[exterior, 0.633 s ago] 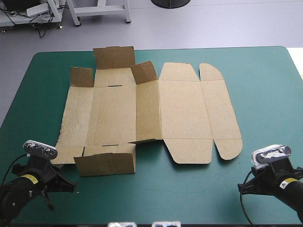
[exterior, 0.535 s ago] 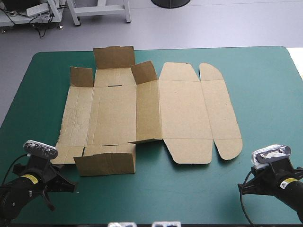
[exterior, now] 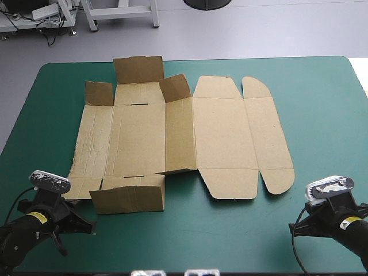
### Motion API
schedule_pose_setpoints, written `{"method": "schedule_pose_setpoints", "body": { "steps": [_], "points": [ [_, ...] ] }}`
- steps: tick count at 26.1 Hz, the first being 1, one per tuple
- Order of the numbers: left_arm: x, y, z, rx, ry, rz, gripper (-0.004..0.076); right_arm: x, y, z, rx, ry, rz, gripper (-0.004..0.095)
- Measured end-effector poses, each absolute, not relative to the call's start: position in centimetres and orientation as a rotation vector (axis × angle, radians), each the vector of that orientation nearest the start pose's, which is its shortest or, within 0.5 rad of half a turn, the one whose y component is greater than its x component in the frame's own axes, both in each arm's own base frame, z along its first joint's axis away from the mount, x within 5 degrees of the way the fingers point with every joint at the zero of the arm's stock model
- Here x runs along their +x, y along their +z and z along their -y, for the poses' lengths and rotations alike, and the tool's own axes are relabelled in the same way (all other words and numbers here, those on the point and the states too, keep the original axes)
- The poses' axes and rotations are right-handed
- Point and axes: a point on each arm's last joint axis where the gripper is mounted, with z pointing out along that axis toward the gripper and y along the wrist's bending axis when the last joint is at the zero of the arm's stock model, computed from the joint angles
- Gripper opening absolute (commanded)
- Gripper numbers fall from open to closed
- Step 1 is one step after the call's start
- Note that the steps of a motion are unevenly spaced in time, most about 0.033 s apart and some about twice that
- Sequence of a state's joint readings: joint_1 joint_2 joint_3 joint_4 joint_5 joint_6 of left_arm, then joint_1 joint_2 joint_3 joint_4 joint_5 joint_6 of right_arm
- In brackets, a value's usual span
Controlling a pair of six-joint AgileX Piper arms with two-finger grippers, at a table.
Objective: Fold the box
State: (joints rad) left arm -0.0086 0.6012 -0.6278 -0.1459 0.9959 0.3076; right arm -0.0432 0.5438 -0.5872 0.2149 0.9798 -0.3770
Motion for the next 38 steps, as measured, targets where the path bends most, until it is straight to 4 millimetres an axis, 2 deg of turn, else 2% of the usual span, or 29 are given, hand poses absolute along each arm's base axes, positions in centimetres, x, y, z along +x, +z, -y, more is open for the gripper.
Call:
{"method": "schedule_pose_setpoints", "body": {
  "steps": [7, 11, 19, 25, 31, 34, 38],
  "points": [
    [11.2, 29.6, 1.9, 0.285, -0.175, -2.378, -0.0009, 8.5, 29.0, -1.3, -0.334, 0.078, -2.369, -0.002],
    [13.8, 29.5, 2.5, 0.292, -0.263, -2.365, -0.0009, 8.6, 29.1, -1.3, -0.329, 0.077, -2.354, -0.002],
    [18.6, 30.8, 2.6, 0.365, -0.247, -2.389, -0.0008, 8.6, 29.2, -1.3, -0.325, 0.074, -2.342, -0.002],
    [21.8, 30.8, 2.6, 0.395, -0.243, -2.419, -0.0008, 8.8, 29.3, -1.2, -0.32, 0.069, -2.326, -0.002],
    [24.2, 30.6, 2.6, 0.4, -0.242, -2.445, 0.0015, 8.8, 29.3, -1.2, -0.32, 0.069, -2.325, -0.002],
    [25.1, 30.8, 2.3, 0.388, -0.239, -2.457, 0.0015, 8.8, 29.3, -1.2, -0.32, 0.069, -2.324, -0.002],
    [26.1, 30.7, 0.2, 0.302, -0.236, -2.502, 0.0015, 8.8, 29.3, -1.2, -0.319, 0.069, -2.323, -0.002]
  ]
}}
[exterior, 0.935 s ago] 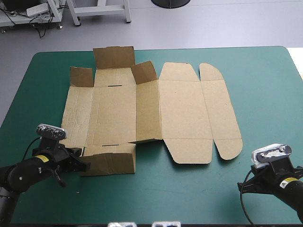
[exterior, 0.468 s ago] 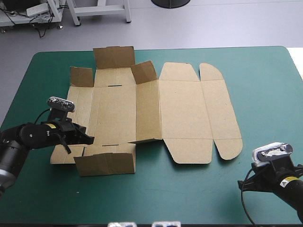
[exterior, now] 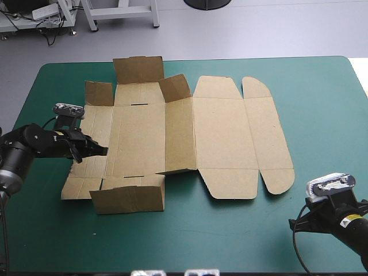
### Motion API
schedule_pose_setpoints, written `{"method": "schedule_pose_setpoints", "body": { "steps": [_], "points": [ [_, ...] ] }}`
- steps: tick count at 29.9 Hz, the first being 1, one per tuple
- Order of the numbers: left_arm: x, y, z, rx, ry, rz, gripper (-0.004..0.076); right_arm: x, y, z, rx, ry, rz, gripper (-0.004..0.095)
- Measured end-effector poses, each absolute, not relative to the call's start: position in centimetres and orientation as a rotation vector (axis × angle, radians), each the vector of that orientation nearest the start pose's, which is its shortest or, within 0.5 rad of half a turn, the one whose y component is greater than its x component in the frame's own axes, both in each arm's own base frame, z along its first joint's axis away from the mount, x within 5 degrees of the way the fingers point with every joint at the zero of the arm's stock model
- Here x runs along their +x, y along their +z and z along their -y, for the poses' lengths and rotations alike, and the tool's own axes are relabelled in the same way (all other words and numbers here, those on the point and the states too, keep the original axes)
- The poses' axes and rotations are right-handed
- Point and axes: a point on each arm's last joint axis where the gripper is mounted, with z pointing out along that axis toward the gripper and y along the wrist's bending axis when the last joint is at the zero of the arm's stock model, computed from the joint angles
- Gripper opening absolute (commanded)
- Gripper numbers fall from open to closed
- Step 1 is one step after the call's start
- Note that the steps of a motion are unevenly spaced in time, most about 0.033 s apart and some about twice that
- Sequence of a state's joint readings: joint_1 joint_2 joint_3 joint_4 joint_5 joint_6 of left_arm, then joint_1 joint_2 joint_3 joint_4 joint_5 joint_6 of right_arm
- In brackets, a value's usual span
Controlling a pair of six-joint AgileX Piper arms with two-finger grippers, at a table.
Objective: Fold the box
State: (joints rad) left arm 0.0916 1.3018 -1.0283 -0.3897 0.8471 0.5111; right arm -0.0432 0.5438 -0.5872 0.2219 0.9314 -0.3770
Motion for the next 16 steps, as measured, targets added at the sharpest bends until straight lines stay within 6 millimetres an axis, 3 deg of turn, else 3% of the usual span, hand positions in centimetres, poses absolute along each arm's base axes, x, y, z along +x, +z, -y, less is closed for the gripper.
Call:
{"method": "schedule_pose_setpoints", "body": {
  "steps": [9, 16],
  "points": [
    [26.1, 30.0, -5.5, 0.095, -0.279, -2.543, 0.0015, 8.8, 29.3, -1.2, -0.319, 0.068, -2.322, -0.002],
    [26.2, 29.4, -8.5, 0.0, -0.311, -2.5, 0.0015, 8.8, 29.3, -1.3, -0.315, 0.077, -2.317, -0.002]
  ]
}}
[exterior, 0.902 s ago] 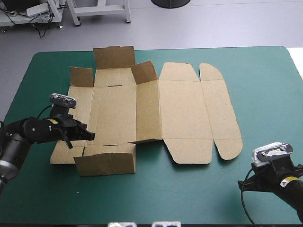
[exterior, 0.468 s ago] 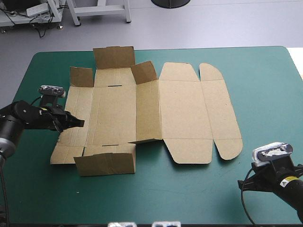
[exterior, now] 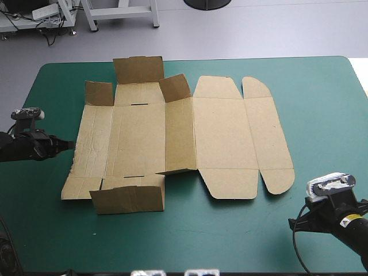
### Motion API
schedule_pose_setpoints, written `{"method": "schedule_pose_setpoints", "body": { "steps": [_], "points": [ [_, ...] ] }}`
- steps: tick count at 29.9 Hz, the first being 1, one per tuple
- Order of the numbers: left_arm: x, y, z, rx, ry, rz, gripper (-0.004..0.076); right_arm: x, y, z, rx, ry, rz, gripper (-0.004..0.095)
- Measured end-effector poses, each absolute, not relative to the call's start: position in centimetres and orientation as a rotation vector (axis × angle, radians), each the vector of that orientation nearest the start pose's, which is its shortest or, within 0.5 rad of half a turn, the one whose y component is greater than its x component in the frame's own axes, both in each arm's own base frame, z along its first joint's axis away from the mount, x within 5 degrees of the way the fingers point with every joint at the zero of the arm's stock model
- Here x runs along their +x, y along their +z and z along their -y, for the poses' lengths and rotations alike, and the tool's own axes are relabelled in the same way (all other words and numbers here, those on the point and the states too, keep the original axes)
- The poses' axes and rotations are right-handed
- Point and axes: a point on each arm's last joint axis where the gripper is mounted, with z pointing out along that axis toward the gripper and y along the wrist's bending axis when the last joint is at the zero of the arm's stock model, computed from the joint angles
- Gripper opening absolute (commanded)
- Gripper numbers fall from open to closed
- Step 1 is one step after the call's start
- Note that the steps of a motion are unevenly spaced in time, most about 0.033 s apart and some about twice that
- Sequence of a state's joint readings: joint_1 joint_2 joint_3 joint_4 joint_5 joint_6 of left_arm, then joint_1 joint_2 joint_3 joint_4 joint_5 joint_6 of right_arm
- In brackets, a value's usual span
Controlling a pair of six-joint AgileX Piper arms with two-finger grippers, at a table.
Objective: Fold the box
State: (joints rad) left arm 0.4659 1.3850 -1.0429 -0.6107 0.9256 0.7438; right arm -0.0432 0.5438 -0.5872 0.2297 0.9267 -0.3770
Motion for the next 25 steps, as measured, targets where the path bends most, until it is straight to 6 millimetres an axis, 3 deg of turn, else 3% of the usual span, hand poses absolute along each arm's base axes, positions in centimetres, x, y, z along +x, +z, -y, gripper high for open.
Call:
{"method": "schedule_pose_setpoints", "body": {
  "steps": [5, 12, 20, 25],
  "points": [
    [26.9, 27.9, -9.8, -0.082, -0.366, -2.52, 0.0015, 8.8, 29.4, -1.5, -0.315, 0.105, -2.312, -0.002],
    [28.5, 25.7, -10.8, -0.066, -0.396, -2.568, 0.0018, 8.8, 29.4, -1.5, -0.33, 0.105, -2.305, -0.002],
    [31.2, 24.2, -11.9, -0.039, -0.499, -2.624, 0.0188, 8.8, 29.4, -1.5, -0.33, 0.105, -2.304, -0.002],
    [32.3, 24.1, -12.3, -0.007, -0.562, -2.648, 0.022, 8.8, 29.4, -1.5, -0.331, 0.105, -2.303, -0.002]
  ]
}}
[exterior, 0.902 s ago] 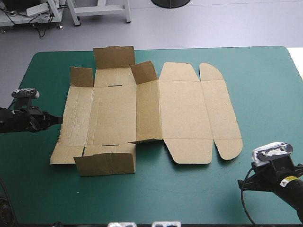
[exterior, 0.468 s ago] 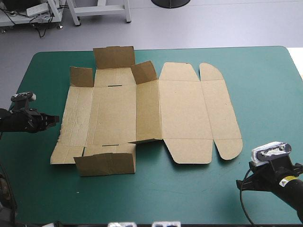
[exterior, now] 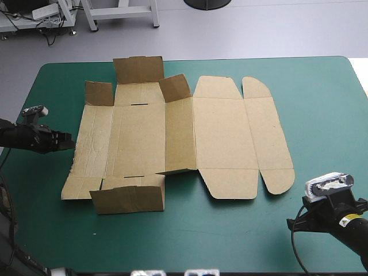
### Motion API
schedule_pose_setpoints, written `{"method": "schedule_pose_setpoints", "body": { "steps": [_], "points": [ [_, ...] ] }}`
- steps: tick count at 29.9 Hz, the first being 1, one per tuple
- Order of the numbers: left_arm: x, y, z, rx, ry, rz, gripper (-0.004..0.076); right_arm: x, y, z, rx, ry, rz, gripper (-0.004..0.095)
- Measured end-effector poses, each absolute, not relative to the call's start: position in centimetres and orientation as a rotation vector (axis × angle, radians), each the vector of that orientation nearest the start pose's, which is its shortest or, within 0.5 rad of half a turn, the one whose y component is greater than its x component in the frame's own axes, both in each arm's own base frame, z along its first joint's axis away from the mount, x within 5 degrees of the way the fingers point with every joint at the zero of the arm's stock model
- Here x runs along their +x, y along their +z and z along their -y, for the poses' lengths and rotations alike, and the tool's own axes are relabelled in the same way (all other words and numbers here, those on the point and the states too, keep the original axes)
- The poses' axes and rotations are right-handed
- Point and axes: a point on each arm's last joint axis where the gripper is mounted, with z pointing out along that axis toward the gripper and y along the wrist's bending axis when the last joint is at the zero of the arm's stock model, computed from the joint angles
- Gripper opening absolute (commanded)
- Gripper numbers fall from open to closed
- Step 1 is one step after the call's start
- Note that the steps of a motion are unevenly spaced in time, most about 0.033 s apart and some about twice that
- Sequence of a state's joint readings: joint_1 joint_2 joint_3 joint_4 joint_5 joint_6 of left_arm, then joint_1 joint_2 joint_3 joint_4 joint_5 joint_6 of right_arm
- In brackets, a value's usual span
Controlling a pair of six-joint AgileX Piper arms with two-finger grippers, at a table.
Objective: Fold the box
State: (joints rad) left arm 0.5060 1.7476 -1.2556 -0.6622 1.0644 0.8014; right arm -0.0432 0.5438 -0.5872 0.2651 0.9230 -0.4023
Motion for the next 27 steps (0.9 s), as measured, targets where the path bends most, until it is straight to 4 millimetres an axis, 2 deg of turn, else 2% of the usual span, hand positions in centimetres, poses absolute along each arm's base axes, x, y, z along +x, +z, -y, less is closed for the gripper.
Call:
{"method": "schedule_pose_setpoints", "body": {
  "steps": [7, 12, 16, 22, 27],
  "points": [
    [32.7, 23.4, -12.2, 0.048, -0.68, -2.701, 0.0262, 8.8, 29.4, -1.5, -0.332, 0.108, -2.308, -0.002],
    [32.8, 21.9, -12.3, 0.065, -0.729, -2.745, 0.0365, 8.8, 29.4, -1.6, -0.334, 0.112, -2.314, -0.002],
    [32.5, 21.2, -13.5, 0.018, -0.736, -2.757, 0.0445, 8.7, 29.3, -1.6, -0.336, 0.114, -2.321, -0.002],
    [31.9, 21.5, -15.7, -0.105, -0.779, -2.661, 0.0449, 8.7, 29.3, -1.6, -0.336, 0.114, -2.321, -0.002],
    [32.0, 21.5, -15.9, -0.12, -0.792, -2.641, 0.0449, 8.7, 29.3, -1.6, -0.337, 0.114, -2.322, -0.002]
  ]
}}
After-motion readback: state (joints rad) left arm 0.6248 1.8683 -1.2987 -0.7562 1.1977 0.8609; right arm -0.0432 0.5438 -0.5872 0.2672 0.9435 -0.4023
